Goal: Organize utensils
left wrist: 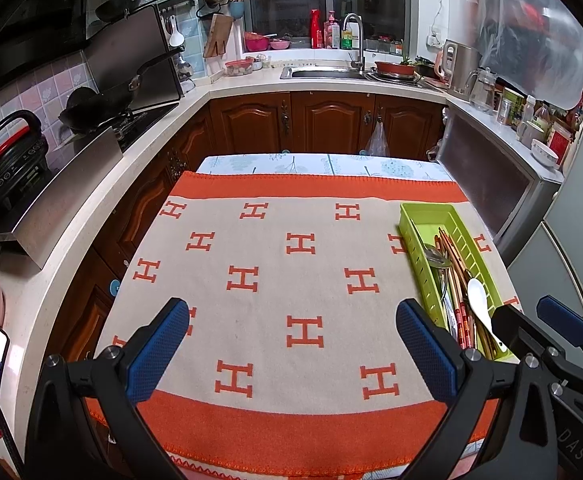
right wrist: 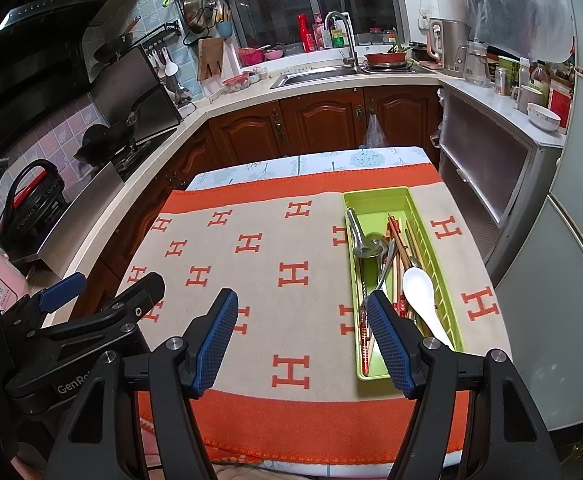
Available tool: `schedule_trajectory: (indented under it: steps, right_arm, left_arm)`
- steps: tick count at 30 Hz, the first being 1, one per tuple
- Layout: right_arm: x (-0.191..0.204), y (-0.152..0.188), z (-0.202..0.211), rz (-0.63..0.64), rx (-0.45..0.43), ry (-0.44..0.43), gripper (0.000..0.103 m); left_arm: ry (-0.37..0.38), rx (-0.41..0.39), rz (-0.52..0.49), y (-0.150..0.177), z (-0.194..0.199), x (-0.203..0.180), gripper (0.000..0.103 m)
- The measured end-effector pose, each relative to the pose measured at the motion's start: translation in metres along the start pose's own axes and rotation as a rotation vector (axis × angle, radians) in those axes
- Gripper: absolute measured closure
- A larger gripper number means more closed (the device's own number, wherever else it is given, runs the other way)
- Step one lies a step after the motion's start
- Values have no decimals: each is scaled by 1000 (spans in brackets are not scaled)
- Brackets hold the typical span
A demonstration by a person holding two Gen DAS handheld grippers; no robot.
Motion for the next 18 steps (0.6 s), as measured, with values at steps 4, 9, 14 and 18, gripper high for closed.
schedule_trajectory:
  steps: [4, 9, 14, 18]
  right_arm:
    - [0, 0, 0, -1, 0, 0, 35]
    - [0, 0, 2, -2, 0, 0, 35]
    - [0, 0, 1, -3, 0, 0, 35]
    - [0, -1, 0, -3, 1, 0, 35]
  left_arm:
    - [0, -1, -1, 0, 0, 0, 1]
    - [1, 0, 0, -1, 0, 0, 1]
    - [0, 1, -1, -1, 0, 0, 1]
    - [2, 3, -2, 2, -1, 0, 1]
Point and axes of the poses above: each gripper's, at about its wrist camera, not at the fingertips, and z roughly against the way its jaws point, x to its left, y to its underside, the point moved 7 cm from there along -z, roughly the way its jaws point, and after that the axes turned 13 degrees about -x, right-handed, at the moved point
